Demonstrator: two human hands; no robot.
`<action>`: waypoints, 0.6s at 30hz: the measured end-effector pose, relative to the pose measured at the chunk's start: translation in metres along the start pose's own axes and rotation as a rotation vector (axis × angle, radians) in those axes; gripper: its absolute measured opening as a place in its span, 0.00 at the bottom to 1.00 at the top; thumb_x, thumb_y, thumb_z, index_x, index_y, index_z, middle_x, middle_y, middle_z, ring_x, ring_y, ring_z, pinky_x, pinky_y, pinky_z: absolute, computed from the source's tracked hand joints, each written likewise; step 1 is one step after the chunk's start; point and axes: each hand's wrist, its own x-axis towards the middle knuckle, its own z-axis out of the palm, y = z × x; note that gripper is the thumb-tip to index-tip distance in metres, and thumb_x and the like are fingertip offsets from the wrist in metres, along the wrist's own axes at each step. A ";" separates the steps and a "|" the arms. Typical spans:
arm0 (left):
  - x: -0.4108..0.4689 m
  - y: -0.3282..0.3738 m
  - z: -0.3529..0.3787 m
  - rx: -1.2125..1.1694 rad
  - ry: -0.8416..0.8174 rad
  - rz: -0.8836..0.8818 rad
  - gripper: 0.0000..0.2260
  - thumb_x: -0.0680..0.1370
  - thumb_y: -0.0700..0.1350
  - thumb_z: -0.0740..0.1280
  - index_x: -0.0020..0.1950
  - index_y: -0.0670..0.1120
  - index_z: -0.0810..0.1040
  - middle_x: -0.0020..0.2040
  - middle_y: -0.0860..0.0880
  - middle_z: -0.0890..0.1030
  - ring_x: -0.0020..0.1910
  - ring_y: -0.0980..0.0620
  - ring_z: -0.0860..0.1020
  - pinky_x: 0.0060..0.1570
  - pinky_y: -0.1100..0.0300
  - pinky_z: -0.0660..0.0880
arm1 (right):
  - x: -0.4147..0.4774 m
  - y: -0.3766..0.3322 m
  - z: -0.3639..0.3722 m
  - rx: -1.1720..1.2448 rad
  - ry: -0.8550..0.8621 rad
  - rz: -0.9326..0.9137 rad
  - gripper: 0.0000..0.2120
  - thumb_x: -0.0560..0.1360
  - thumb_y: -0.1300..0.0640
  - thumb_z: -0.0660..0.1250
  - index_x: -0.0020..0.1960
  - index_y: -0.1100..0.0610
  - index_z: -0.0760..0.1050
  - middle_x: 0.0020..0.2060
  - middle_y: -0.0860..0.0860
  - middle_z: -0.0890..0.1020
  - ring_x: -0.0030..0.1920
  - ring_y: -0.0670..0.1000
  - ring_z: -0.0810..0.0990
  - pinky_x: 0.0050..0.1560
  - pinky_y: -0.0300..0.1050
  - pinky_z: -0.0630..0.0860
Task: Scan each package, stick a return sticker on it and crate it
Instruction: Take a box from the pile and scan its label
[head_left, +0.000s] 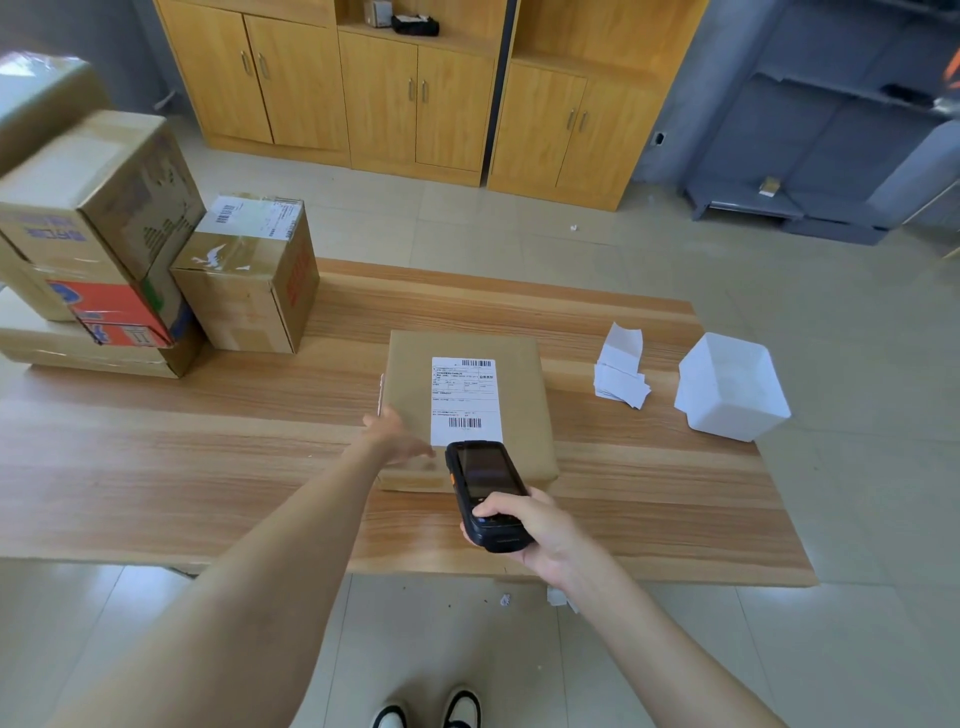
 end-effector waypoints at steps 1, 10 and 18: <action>0.000 0.000 0.000 0.002 -0.003 0.003 0.47 0.71 0.49 0.75 0.77 0.41 0.45 0.71 0.39 0.56 0.70 0.38 0.62 0.69 0.48 0.64 | -0.001 0.000 0.000 -0.003 -0.001 -0.002 0.42 0.49 0.66 0.76 0.63 0.65 0.72 0.49 0.61 0.81 0.46 0.61 0.81 0.48 0.50 0.80; -0.002 -0.002 -0.004 0.024 -0.024 -0.001 0.48 0.71 0.50 0.75 0.77 0.41 0.45 0.74 0.38 0.51 0.72 0.37 0.60 0.70 0.48 0.62 | 0.000 -0.002 -0.008 -0.023 0.050 -0.097 0.31 0.62 0.71 0.74 0.63 0.62 0.69 0.57 0.65 0.79 0.48 0.61 0.81 0.49 0.52 0.78; -0.002 -0.004 -0.005 0.032 -0.019 -0.008 0.48 0.70 0.50 0.75 0.77 0.42 0.45 0.74 0.38 0.52 0.72 0.38 0.60 0.70 0.48 0.63 | 0.010 -0.028 -0.061 0.009 0.284 -0.180 0.27 0.68 0.73 0.71 0.63 0.62 0.66 0.50 0.58 0.78 0.43 0.54 0.80 0.35 0.44 0.77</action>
